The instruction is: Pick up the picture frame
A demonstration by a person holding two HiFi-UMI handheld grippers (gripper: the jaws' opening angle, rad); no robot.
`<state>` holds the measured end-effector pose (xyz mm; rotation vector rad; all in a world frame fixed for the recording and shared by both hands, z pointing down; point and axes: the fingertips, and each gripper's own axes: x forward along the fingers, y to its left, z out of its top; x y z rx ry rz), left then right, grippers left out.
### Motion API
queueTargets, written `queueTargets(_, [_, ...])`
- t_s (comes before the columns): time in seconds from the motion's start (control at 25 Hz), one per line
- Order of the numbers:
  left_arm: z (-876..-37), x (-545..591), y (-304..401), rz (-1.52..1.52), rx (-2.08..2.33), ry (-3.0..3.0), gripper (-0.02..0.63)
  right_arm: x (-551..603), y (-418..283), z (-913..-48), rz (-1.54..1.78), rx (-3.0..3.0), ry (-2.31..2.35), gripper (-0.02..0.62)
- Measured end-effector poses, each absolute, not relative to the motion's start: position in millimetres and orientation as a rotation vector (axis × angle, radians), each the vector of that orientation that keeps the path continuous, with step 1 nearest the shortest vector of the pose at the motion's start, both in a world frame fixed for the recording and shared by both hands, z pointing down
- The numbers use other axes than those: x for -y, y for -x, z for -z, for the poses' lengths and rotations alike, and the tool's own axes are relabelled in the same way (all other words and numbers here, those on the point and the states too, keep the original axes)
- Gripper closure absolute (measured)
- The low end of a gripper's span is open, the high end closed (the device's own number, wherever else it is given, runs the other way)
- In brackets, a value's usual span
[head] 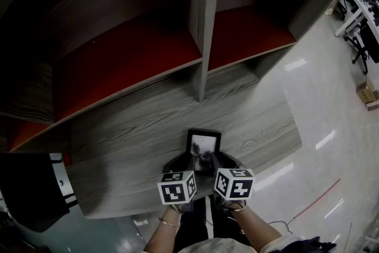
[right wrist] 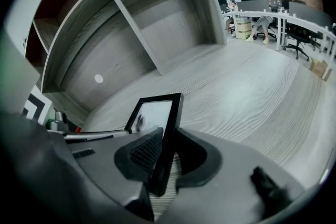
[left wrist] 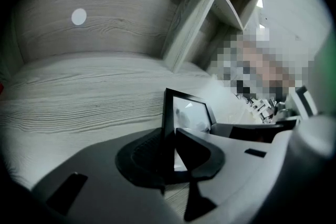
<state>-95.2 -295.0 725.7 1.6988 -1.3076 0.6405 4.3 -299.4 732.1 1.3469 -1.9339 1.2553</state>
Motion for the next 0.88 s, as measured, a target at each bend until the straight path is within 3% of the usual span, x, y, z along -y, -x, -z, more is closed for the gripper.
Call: queueTargets(0.88, [-709.6, 293.4, 89.8, -0.57, 1.356, -1.684, 0.523, 306.6, -10.6, -714.6, -1.177, 1.982, -1.366, 0.506])
